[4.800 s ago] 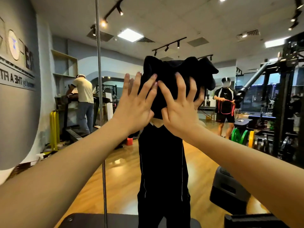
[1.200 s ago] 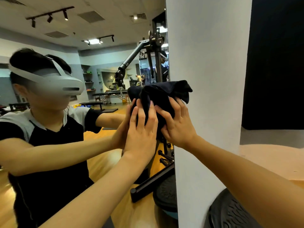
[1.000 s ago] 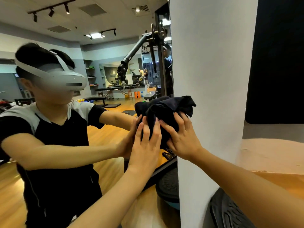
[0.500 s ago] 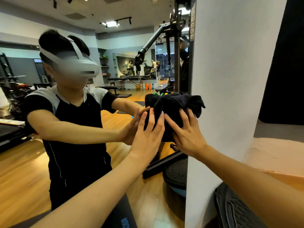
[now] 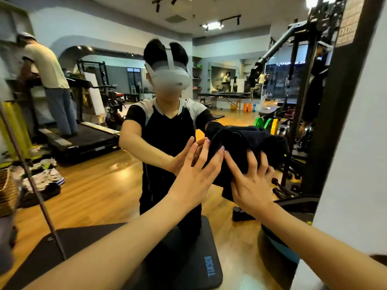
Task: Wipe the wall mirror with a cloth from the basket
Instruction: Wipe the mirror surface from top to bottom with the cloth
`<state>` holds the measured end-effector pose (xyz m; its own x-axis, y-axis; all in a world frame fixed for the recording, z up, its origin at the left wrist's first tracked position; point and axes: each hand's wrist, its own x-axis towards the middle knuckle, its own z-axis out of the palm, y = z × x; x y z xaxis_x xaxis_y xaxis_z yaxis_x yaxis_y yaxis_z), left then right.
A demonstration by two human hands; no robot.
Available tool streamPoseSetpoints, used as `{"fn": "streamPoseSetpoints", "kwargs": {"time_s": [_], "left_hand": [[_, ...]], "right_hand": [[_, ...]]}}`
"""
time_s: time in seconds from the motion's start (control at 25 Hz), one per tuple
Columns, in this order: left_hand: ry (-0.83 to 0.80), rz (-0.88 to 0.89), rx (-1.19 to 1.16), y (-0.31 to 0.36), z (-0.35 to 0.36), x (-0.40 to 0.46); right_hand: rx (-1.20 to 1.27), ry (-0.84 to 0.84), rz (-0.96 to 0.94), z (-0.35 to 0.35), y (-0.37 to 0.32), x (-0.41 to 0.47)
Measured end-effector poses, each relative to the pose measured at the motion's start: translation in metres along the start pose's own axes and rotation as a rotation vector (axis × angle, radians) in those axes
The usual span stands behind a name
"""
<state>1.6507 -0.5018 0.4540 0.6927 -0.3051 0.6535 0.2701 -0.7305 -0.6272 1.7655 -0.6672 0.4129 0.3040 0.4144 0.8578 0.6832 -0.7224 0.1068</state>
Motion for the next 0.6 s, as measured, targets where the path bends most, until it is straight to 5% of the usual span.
{"fn": "streamPoseSetpoints", "kwargs": {"time_s": [0.6], "left_hand": [[-0.067, -0.177, 0.103, -0.187, -0.001, -0.207]], "right_hand": [[0.133, 0.123, -0.138, 0.006, -0.281, 0.041]]}}
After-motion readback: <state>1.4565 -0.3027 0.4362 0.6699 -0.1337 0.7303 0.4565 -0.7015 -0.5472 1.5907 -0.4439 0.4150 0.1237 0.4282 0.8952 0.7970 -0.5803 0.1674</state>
